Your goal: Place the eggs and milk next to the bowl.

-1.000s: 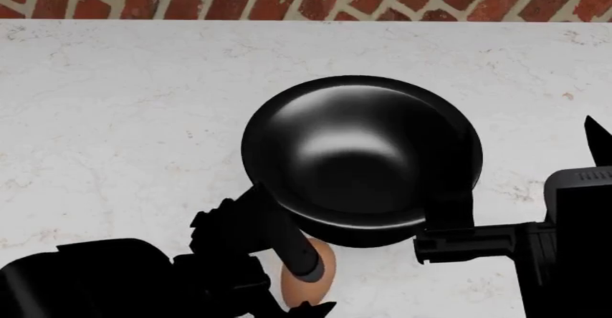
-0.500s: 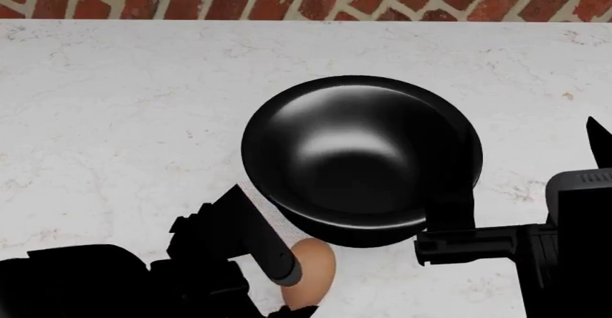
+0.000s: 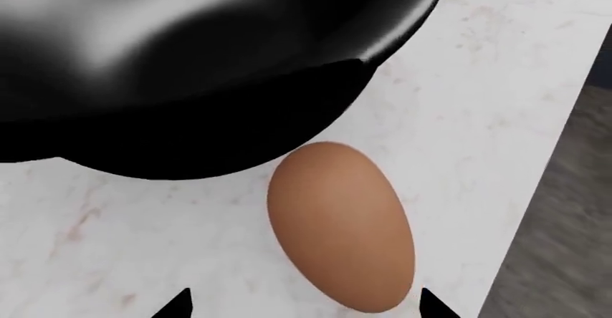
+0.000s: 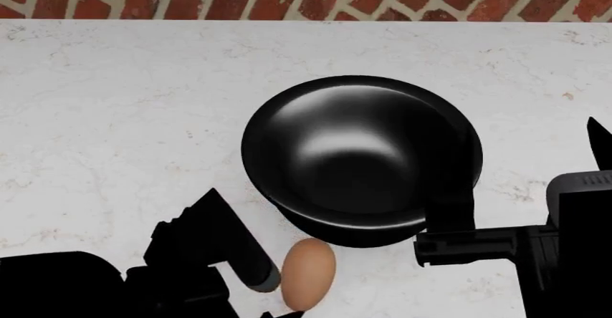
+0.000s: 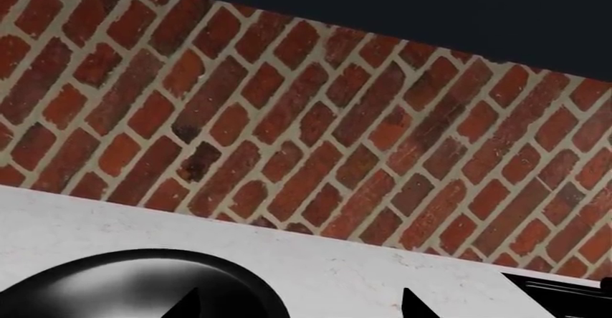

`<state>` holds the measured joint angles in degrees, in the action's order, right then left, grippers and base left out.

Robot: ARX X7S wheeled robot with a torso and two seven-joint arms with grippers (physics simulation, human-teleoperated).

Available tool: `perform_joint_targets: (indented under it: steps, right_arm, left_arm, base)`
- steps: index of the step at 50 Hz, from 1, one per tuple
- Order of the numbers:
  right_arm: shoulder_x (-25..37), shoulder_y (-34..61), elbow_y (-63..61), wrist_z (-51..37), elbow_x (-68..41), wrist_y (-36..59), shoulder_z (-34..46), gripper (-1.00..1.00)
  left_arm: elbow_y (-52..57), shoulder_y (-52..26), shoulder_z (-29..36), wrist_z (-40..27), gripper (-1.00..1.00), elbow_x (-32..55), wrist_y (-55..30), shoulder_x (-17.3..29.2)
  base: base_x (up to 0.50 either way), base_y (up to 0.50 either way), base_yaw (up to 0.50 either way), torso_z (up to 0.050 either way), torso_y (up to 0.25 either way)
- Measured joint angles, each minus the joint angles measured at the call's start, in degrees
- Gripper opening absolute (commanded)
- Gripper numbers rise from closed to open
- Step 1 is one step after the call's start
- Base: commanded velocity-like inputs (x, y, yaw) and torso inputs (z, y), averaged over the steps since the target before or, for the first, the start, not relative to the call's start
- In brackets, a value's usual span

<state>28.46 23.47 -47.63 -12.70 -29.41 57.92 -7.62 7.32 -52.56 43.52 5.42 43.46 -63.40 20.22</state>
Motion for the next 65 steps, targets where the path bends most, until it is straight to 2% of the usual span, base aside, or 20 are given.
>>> perform_joint_targets:
  steps: [11, 19, 29, 39, 49, 65]
  right_arm:
    - [0.1, 0.1, -0.5, -0.3, -0.6, 0.4, -0.3, 1.0]
    - [0.1, 0.1, -0.7, -0.5, -0.8, 0.4, -0.4, 1.0]
    - [0.0, 0.2, -0.6, -0.6, -0.9, -0.2, 0.1, 1.0]
    - [-0.2, 0.3, 0.3, -0.5, -0.6, -1.4, 1.0, 1.0]
    - [-0.3, 0.2, 1.2, -0.2, -0.3, -2.8, 1.8, 1.0]
    - [-0.5, 0.4, 2.9, 0.2, 0.1, -4.5, 3.2, 1.0]
  left_arm:
    - [4.8, 1.1, -3.2, -1.5, 1.0, 3.3, -2.2, 3.1]
    - [9.6, 3.1, -10.3, -5.2, 1.0, 10.1, -5.8, 5.9]
    - [14.5, 6.2, -21.6, -13.9, 1.0, 19.5, -9.6, 8.7]
    - [16.3, 9.6, -31.3, -23.5, 1.0, 25.3, -10.5, 10.3]
    - [16.8, 13.2, -37.7, -29.5, 1.0, 27.4, -9.6, 11.8]
    - [17.0, 19.8, -44.7, -34.9, 1.0, 26.3, -6.4, 15.0]
  base:
    - [0.0, 0.0, 0.0, 0.0, 0.0]
    - [0.0, 0.0, 0.0, 0.0, 0.0]
    - [0.0, 0.0, 0.0, 0.0, 0.0]
    - [0.0, 0.0, 0.0, 0.0, 0.0]
    - [0.0, 0.0, 0.0, 0.0, 0.0]
    - [0.0, 0.0, 0.0, 0.0, 0.0]
